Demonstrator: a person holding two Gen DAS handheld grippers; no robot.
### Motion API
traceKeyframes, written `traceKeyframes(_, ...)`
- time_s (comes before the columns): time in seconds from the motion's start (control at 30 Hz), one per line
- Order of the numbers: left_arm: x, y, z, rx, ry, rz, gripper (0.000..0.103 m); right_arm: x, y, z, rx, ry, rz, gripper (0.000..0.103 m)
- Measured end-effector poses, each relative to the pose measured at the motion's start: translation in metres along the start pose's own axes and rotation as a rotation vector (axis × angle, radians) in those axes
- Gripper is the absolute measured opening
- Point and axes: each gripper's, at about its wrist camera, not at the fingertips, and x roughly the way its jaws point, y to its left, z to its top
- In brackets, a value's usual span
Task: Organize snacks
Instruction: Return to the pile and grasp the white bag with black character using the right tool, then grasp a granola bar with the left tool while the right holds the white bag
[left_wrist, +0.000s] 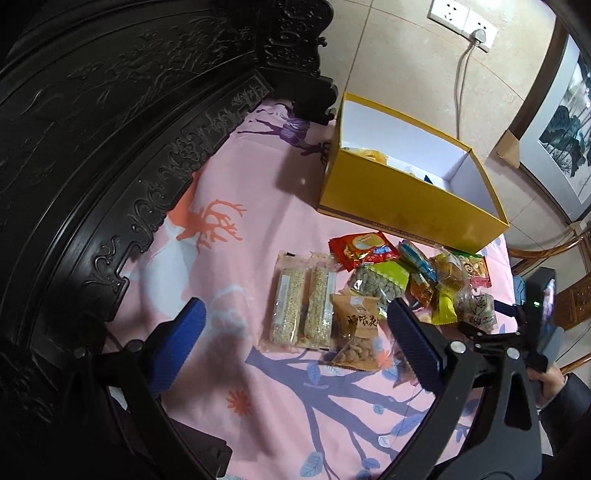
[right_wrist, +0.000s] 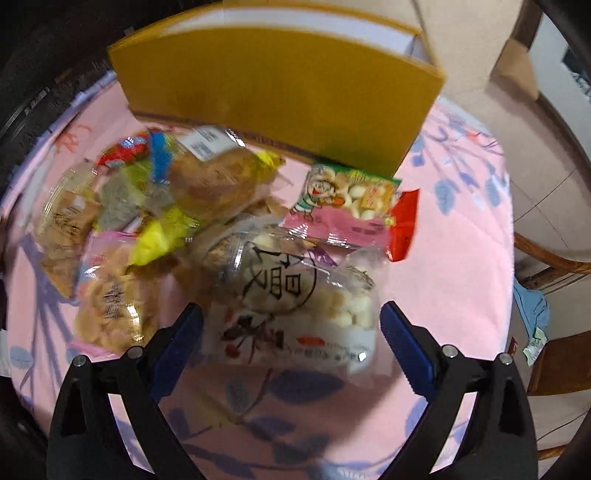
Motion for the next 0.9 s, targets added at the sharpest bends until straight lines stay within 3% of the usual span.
traceKeyframes(0.07,0.0,0.002,-0.001,-0.002,0.001,0.008,0.1,0.004,-0.002,0.002,0.008,-0.007,0.004,0.098)
traceKeyframes(0.1,0.0,0.003,-0.002,0.0,0.0,0.012,0.1,0.005,-0.004,0.001,0.016,-0.01,0.014,0.091)
traceKeyframes(0.13,-0.001,0.004,-0.002,0.006,-0.003,0.018,0.1,0.004,-0.007,-0.001,0.02,-0.012,0.035,0.076)
traceKeyframes(0.2,0.001,0.006,-0.005,0.018,-0.005,0.037,0.1,0.002,-0.014,-0.006,0.045,-0.008,0.068,0.064)
traceKeyframes(0.33,0.017,0.008,-0.01,0.042,0.032,0.055,0.1,-0.008,-0.024,-0.018,0.109,-0.011,0.096,0.051)
traceKeyframes(0.5,0.053,0.004,-0.016,0.094,0.095,0.07,0.1,-0.028,-0.038,-0.044,0.273,-0.04,0.146,0.05)
traceKeyframes(0.63,0.083,0.01,-0.014,0.071,0.12,0.119,0.098,-0.045,-0.033,-0.064,0.368,-0.056,0.199,0.05)
traceKeyframes(0.7,0.099,0.015,-0.011,0.059,0.136,0.135,0.094,-0.053,-0.025,-0.071,0.388,-0.058,0.221,0.05)
traceKeyframes(0.8,0.118,0.019,-0.01,0.057,0.18,0.146,0.077,-0.06,-0.014,-0.074,0.406,-0.06,0.245,0.05)
traceKeyframes(0.9,0.131,0.02,-0.011,0.054,0.214,0.113,0.069,-0.064,-0.008,-0.073,0.418,-0.062,0.26,0.051)
